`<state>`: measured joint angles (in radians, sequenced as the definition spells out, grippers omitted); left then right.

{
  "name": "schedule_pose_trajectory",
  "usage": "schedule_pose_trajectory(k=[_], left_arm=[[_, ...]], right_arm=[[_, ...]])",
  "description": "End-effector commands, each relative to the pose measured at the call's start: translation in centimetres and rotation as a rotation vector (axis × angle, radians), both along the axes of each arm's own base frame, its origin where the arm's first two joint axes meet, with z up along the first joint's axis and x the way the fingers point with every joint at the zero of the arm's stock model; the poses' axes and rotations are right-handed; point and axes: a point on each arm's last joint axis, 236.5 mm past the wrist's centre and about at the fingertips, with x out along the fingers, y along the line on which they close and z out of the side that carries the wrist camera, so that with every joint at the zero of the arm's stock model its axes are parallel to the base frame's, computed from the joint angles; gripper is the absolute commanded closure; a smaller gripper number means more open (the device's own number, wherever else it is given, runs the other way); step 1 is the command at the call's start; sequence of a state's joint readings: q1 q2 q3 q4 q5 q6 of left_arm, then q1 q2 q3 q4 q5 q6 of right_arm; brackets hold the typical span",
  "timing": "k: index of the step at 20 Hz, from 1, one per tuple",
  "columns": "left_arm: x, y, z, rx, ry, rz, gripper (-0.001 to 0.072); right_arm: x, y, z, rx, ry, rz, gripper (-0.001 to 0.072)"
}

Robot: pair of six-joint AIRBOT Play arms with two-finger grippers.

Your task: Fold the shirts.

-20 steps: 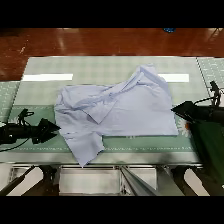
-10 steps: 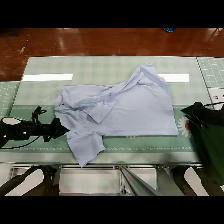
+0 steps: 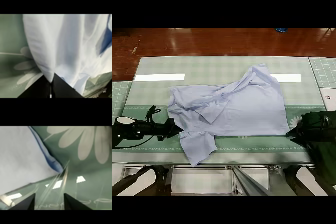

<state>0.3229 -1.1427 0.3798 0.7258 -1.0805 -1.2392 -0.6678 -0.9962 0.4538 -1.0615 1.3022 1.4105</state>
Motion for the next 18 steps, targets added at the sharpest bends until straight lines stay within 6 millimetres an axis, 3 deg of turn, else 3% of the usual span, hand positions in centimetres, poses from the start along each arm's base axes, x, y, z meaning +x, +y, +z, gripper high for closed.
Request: schedule_pose_trajectory(k=[1, 5, 10, 15, 18], left_arm=[[-0.1, -0.2, 0.2, -0.01, 0.002, -0.004, 0.069], [0.1, 0.0, 0.0, -0.002, -0.002, 0.002, 0.069], [0.0, -0.2, 0.1, -0.008, 0.001, -0.002, 0.069], [-0.2, -0.3, 0.2, -0.016, 0.007, -0.009, 0.069], [-0.2, -0.3, 0.2, -0.016, 0.007, -0.009, 0.069]], right_arm=[[1.1, -0.4, -0.8, -0.008, -0.027, -0.05, 0.0293], [5.6, -0.6, 0.2, 0.025, -0.184, -0.159, 0.0294], [4.9, 1.4, -1.8, 0.161, -0.096, -0.144, 0.0294], [6.6, 0.7, 1.7, 0.178, -0.174, -0.009, 0.0294], [6.3, -0.6, 2.3, 0.143, -0.179, -0.008, 0.0294]])
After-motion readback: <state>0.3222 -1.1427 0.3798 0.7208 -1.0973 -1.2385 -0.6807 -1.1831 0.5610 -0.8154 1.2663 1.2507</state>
